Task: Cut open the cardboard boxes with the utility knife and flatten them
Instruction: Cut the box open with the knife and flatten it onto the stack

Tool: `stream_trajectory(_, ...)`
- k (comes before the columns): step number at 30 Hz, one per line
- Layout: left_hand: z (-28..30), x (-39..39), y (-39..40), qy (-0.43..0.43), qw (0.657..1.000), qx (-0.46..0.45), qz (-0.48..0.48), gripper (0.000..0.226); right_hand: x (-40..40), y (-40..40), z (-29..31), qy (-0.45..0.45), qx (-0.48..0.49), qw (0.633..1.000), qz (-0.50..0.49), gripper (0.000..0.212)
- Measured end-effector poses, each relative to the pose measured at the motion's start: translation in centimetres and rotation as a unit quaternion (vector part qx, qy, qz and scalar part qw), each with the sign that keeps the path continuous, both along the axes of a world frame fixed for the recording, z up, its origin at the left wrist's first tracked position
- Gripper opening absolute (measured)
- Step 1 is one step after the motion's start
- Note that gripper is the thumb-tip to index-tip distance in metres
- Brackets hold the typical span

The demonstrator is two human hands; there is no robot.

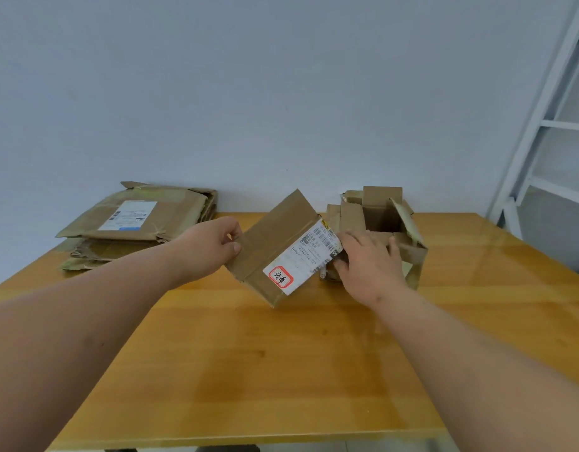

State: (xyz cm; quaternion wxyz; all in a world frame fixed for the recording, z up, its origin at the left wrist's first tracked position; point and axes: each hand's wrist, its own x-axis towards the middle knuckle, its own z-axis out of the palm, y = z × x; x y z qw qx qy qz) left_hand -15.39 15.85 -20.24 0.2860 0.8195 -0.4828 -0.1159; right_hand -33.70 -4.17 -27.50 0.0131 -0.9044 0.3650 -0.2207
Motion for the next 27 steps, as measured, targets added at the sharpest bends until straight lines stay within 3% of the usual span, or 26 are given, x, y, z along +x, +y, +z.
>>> stream_trajectory(5,0.1,1.4,-0.6,0.008,1.0,-0.003,-0.008,0.025,1.0,-1.1,-0.4,0.027,-0.038,0.999,-0.027,0.038)
stream_trajectory(11,0.0,3.8,-0.4,-0.027,0.997,0.078,-0.007,0.029,1.8,-2.8,0.2,0.052,0.0,0.996,-0.074,0.048)
stream_trajectory(15,-0.3,3.5,-0.9,-0.061,0.993,0.099,-0.024,0.028,2.7,-1.1,0.0,-0.06,-0.057,0.996,-0.031,0.063)
stream_trajectory(18,-0.4,3.1,-0.7,-0.086,0.991,0.093,-0.03,0.028,3.0,0.7,-0.5,-0.161,-0.078,0.983,0.039,0.033)
stream_trajectory(20,-0.5,3.0,-0.4,-0.092,0.991,0.088,-0.037,0.027,3.2,1.6,-0.3,-0.197,0.034,0.977,0.076,0.027)
stream_trajectory(23,-0.6,2.6,0.0,-0.106,0.989,0.089,-0.05,0.016,3.1,2.9,0.4,-0.186,0.305,0.927,0.115,0.048)
stream_trajectory(24,-0.8,2.5,-0.1,-0.126,0.985,0.103,-0.058,0.023,2.9,3.3,0.4,-0.15,0.359,0.915,0.108,0.051)
stream_trajectory(27,-1.1,2.0,0.2,-0.125,0.983,0.132,-0.038,0.051,2.3,4.2,-0.2,-0.091,0.398,0.906,0.109,0.047)
